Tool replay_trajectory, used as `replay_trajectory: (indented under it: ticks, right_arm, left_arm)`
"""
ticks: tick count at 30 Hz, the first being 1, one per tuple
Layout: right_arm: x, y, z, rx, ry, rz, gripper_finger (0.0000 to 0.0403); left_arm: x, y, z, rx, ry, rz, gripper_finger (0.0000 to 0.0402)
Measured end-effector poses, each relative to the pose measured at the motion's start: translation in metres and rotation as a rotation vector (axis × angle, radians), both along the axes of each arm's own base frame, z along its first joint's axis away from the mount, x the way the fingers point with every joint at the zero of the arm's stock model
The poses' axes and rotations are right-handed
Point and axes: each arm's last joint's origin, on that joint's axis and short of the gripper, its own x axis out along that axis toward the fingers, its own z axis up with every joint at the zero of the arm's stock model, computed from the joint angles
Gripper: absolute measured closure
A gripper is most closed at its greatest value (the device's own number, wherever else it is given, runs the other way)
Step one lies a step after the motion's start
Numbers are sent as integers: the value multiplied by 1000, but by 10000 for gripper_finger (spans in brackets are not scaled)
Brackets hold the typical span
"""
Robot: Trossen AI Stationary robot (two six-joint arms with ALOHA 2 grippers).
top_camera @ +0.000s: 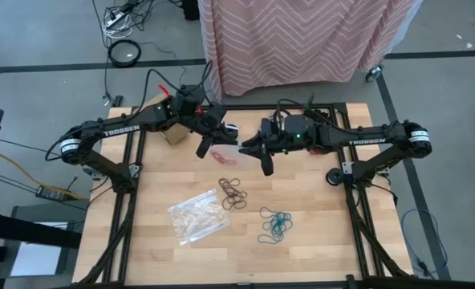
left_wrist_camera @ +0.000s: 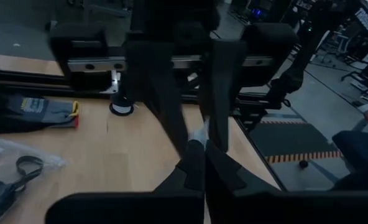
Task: Sort rubber bands
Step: Close the transparent zip bag
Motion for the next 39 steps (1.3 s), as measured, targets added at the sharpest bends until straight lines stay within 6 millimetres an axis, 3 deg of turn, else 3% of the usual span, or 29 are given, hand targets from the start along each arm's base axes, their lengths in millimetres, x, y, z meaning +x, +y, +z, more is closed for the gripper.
replay_trajectory:
  ticks: [7, 25, 36, 39]
  right_arm:
    - [0, -5, 6, 14, -49, -41, 294]
    - [0, -4, 1, 27, -6, -6, 327]
    - [-1, -4, 0, 26, 7, -2, 393]
    - [-1, -4, 0, 15, 7, 0, 394]
  left_arm:
    - [1, 0, -4, -11, 21, -9, 400]
    - [1, 0, -1, -6, 0, -15, 401]
    - [0, -1, -1, -11, -3, -29, 401]
    - [0, -1, -1, -12, -4, -31, 401]
